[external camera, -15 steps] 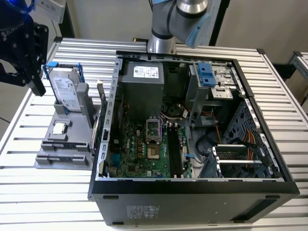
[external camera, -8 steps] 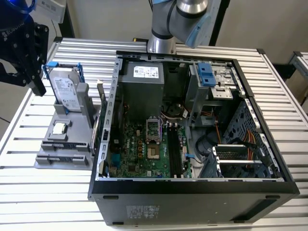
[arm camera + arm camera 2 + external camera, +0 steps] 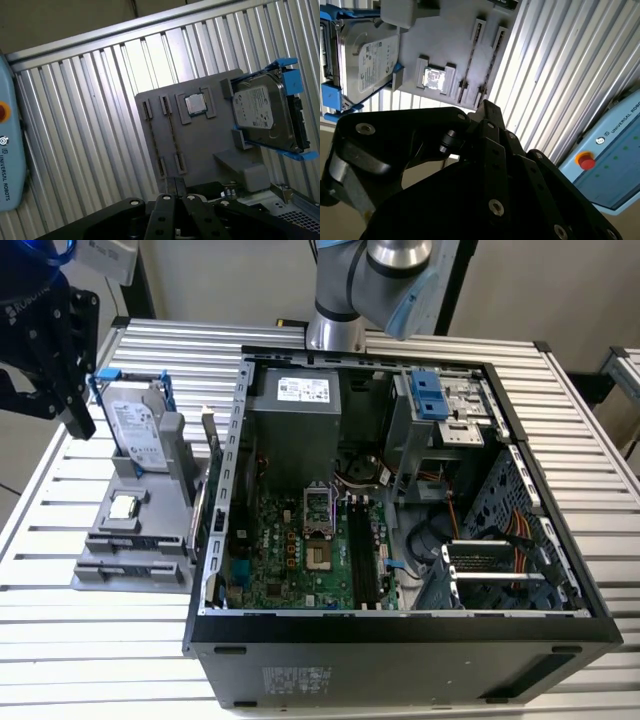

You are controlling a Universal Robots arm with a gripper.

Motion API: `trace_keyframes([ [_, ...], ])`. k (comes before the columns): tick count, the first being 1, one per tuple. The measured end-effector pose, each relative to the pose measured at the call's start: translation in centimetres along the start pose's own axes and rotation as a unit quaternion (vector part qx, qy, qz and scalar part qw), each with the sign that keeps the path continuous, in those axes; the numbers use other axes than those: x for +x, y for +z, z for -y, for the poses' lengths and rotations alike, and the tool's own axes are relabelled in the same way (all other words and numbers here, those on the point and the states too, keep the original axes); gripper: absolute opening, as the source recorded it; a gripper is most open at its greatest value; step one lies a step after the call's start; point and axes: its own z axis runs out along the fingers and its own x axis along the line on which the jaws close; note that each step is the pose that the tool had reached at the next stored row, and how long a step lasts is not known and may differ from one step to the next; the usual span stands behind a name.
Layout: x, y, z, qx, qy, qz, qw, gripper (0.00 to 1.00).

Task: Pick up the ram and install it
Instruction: 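Pick up the ram and move it above insertion slot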

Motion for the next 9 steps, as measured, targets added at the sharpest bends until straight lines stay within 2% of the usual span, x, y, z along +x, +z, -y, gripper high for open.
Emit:
trace_keyframes([
  [9, 0.0, 0.0, 0.0, -0.0006, -0.028, -0.0004, 0.9996, 0.0],
])
